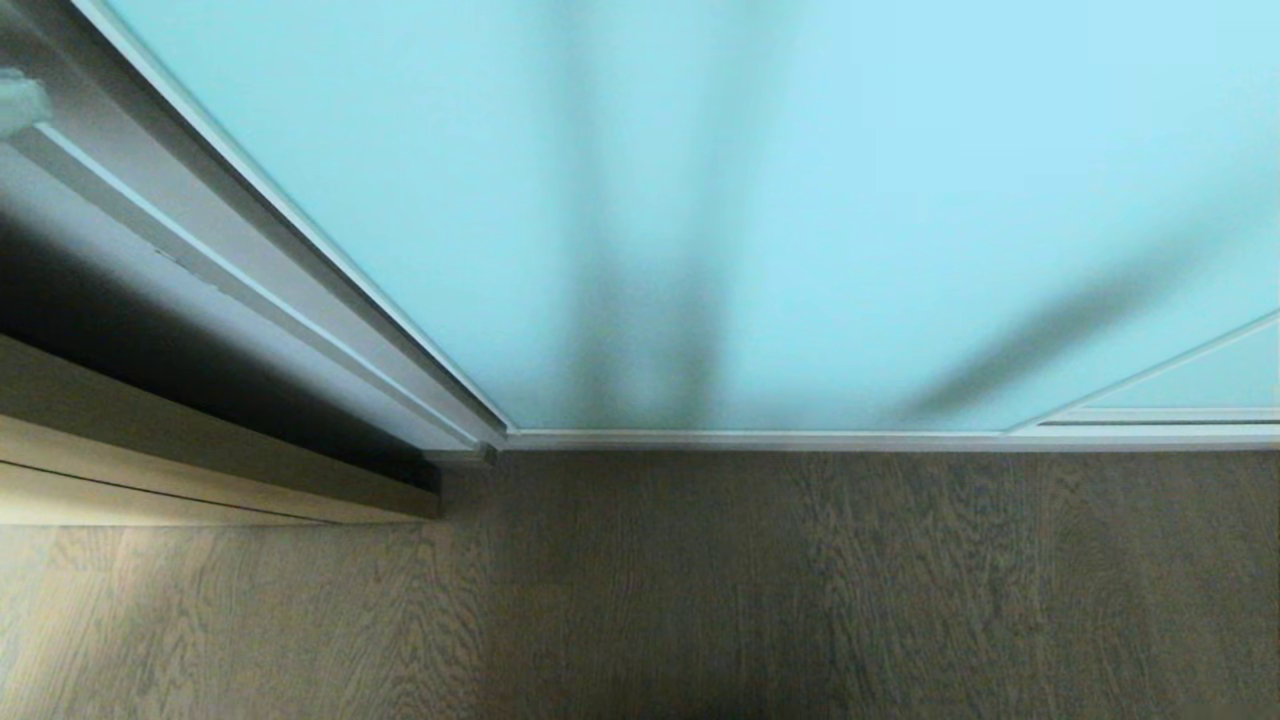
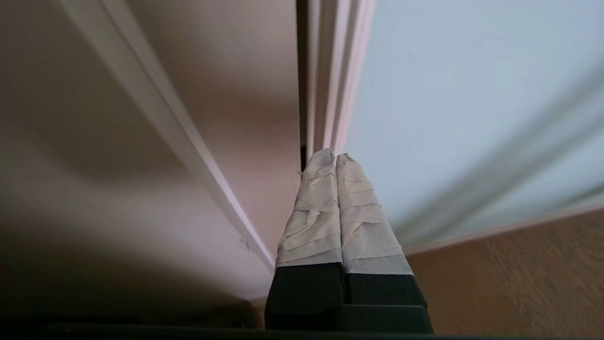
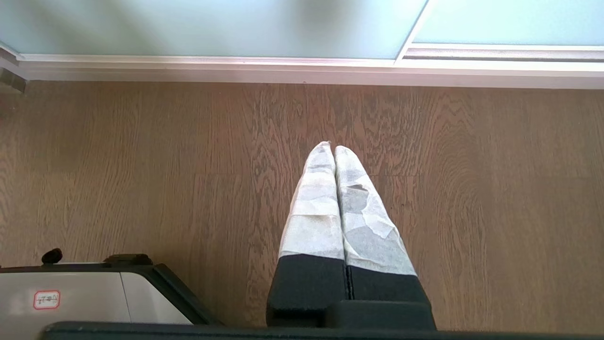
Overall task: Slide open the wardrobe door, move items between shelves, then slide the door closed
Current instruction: Open the door
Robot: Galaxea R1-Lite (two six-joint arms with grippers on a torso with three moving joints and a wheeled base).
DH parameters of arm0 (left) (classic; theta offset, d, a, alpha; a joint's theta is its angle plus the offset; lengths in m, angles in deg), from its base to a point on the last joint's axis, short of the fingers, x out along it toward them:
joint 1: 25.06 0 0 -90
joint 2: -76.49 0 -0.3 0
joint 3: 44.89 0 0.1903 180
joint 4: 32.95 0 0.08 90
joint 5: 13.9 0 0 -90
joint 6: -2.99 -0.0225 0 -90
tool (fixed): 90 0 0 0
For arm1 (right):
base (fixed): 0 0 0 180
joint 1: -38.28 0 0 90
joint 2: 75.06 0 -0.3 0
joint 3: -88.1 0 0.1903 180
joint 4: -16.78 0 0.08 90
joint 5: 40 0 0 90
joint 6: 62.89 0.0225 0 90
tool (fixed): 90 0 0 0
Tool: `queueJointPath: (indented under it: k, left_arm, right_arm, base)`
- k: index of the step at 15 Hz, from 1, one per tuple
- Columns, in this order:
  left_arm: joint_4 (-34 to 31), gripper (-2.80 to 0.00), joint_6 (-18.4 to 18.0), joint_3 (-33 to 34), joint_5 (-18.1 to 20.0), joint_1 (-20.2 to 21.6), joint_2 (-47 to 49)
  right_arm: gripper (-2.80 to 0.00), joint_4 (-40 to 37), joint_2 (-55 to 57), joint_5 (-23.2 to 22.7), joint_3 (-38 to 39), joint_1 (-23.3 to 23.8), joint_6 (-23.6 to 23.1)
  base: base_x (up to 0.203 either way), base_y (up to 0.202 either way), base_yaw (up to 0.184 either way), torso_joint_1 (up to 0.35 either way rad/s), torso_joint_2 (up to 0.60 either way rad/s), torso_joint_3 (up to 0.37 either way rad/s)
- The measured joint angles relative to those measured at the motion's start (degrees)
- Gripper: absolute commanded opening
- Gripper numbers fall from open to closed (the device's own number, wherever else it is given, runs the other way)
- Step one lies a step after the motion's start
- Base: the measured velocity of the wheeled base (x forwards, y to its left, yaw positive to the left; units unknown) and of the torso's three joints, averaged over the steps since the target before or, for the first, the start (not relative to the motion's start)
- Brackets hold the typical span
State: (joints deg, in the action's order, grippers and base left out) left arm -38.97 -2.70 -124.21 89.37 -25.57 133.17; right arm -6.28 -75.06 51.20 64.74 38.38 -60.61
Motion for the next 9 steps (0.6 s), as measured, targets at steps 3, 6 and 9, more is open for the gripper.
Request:
queueJointPath:
  k: [3,6,9]
  left_arm:
    - [3.64,-2.8,0.06,0.0,-0.35,-0.01,2.66]
    - [5.87,-2.8,0.79,0.17,-0.44,-0.01,5.22]
    - [5.91,-2.8,1.68,-0.13,-0.4,-0.04,6.4]
  right_arm:
    - [-2.8,0.01,0.0,0.0,0.0,0.0,0.0]
    - [-2.8,0.02,0.0,0.0,0.0,0.0,0.0]
    - [-2.8,0.02,0.0,0.0,0.0,0.0,-0.01]
  base:
    - [0.0,0.0,0.0,0.0,0.0,0.0]
    - [0.0,0.0,0.0,0.0,0.0,0.0]
    - [0.0,0.0,0.0,0.0,0.0,0.0]
